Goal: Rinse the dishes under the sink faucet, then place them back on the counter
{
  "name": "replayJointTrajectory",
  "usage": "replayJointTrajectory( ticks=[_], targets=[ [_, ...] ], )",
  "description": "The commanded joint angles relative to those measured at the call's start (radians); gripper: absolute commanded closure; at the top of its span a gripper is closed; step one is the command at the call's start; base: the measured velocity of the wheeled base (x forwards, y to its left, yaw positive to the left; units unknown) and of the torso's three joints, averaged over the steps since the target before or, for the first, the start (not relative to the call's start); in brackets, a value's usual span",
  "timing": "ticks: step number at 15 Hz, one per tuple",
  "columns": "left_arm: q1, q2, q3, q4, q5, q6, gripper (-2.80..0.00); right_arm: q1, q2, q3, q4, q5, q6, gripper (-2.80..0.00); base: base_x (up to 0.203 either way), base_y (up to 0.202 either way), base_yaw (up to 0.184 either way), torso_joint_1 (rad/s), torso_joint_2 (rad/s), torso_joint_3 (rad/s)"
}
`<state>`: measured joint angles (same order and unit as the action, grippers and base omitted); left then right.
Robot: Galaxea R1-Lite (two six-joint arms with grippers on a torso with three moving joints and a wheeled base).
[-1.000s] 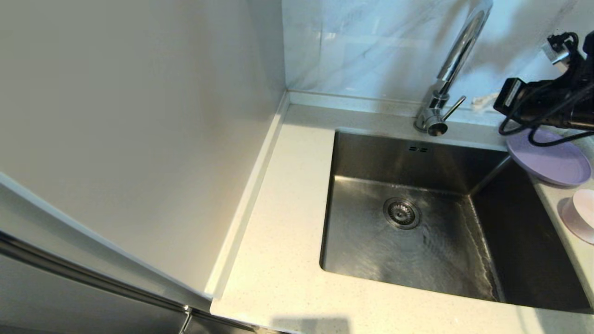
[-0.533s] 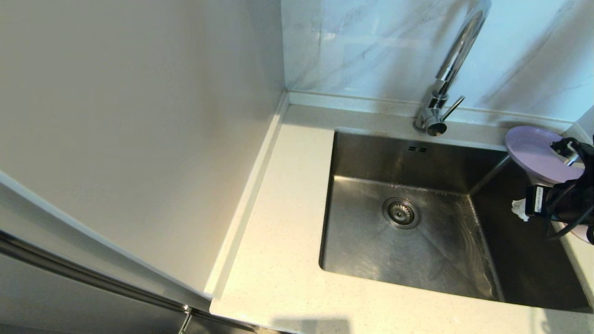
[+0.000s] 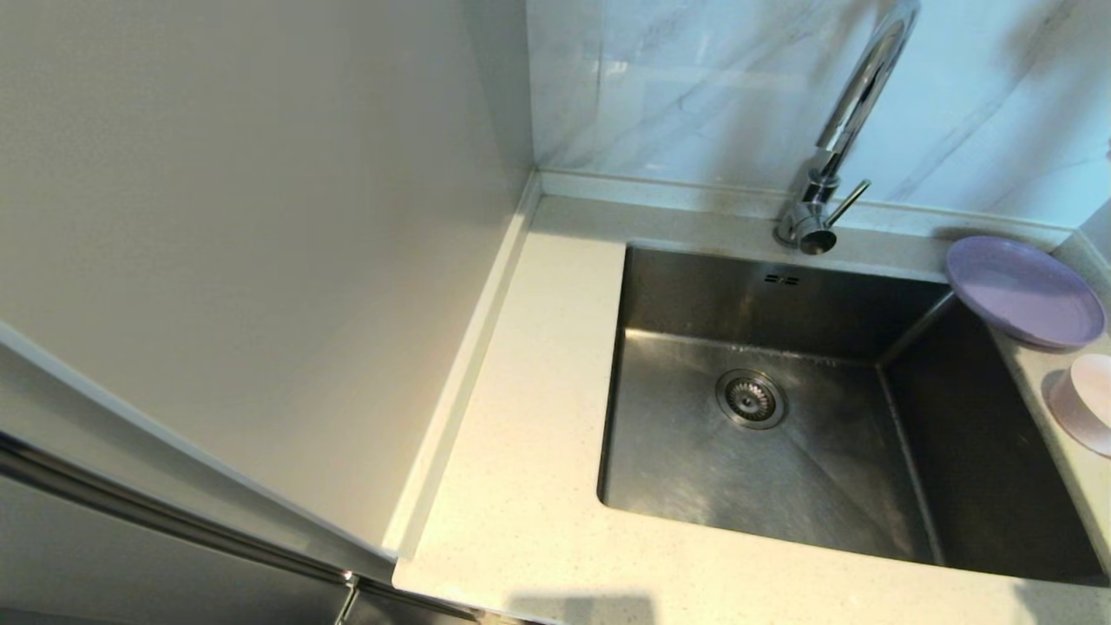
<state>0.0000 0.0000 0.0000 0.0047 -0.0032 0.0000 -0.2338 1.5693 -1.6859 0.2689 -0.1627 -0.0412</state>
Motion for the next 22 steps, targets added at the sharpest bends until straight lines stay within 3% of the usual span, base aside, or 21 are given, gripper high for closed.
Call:
replayJointTrajectory(
  ticks=[1, 5, 7, 11, 14, 22],
  targets=[
    [0.0, 0.0, 0.0, 0.0, 0.0, 0.0, 0.0, 0.003, -0.016, -0.097, 0.032, -0.077, -0.027, 0.0, 0.0, 0.0, 0.0, 0.0, 0.0, 0.0],
    [0.0, 0.0, 0.0, 0.0, 0.0, 0.0, 0.0, 0.098, -0.158, -0.097, 0.007, 0.054, 0.001, 0.0, 0.0, 0.0, 0.0, 0.0, 0.0, 0.0],
    [0.0, 0.0, 0.0, 0.0, -0.001, 0.0, 0.0, 0.163, -0.245, -0.067, 0.011, 0.068, 0.004, 0.0, 0.0, 0.0, 0.0, 0.0, 0.0, 0.0],
    [0.0, 0.0, 0.0, 0.0, 0.0, 0.0, 0.0, 0.193, -0.419, 0.031, 0.026, 0.074, 0.018, 0.0, 0.0, 0.0, 0.0, 0.0, 0.0, 0.0],
    [0.0, 0.0, 0.0, 0.0, 0.0, 0.0, 0.0, 0.22, -0.596, 0.212, 0.033, 0.083, 0.026, 0.0, 0.0, 0.0, 0.0, 0.0, 0.0, 0.0],
    [0.0, 0.0, 0.0, 0.0, 0.0, 0.0, 0.0, 0.234, -1.045, 0.89, 0.03, 0.08, 0.032, 0.0, 0.0, 0.0, 0.0, 0.0, 0.0, 0.0]
  ],
)
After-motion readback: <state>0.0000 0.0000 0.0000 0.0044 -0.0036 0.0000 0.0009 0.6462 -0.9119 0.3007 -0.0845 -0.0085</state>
